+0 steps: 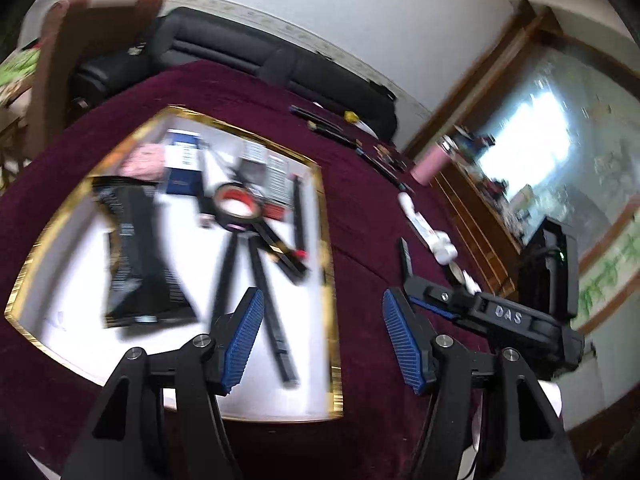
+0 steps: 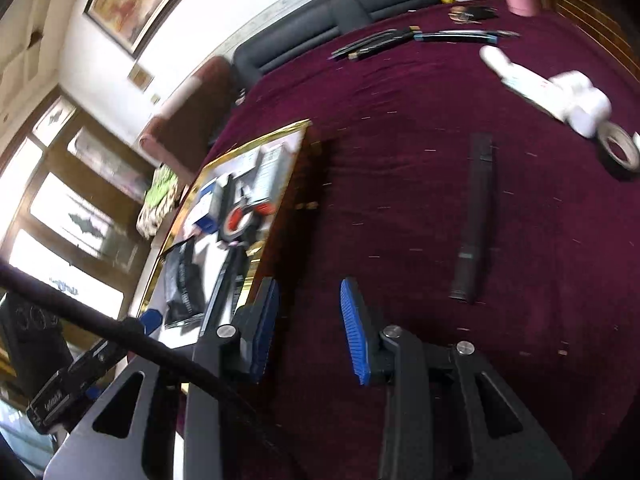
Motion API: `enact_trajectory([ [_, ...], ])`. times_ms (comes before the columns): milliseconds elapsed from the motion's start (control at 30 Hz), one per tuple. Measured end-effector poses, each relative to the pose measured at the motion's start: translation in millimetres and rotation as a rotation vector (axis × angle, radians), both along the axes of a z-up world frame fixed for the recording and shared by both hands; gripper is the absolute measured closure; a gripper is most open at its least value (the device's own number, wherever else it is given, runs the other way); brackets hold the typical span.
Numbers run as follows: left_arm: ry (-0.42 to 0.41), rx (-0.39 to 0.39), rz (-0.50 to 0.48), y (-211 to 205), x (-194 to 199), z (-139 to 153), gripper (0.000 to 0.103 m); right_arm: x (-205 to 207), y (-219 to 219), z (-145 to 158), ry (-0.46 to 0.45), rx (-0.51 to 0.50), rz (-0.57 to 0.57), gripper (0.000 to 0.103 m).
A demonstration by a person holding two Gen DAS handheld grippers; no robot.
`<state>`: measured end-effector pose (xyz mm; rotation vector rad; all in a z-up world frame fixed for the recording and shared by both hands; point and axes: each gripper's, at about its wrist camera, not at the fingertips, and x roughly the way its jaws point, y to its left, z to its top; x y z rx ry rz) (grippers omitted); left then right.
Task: Organize objects
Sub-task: 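Withdraw both grippers from the tray toward the remaining black marker, then grasp the remaining black marker with the left gripper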
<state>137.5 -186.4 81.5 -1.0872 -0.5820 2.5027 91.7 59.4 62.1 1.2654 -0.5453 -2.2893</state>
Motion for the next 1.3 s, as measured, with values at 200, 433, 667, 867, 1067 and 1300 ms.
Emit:
enact_trajectory([
  [200, -0.014, -0.056, -0.132, 62, -11, 2, 0.047, 1, 66, -7, -0.011, -0.027, -0.134, 0.072],
  [433, -0.018, -0.153, -0.275, 139, -30, 0, 0.047, 7, 140, -22, -0.035, -0.063, -0.29, 0.068],
  [667, -0.065, -0.279, -0.317, 197, -77, -22, 0.048, 10, 174, -33, -0.052, -0.072, -0.344, 0.068],
  [867, -0.106, -0.367, -0.307, 225, -112, -46, 0.048, 4, 189, -40, -0.064, -0.082, -0.351, 0.068],
  [1067, -0.105, -0.426, -0.298, 244, -133, -59, 0.048, 1, 202, -41, -0.074, -0.093, -0.354, 0.068],
  [1300, -0.08, -0.478, -0.303, 256, -140, -60, 0.048, -11, 204, -29, -0.056, -0.037, -0.326, 0.068],
])
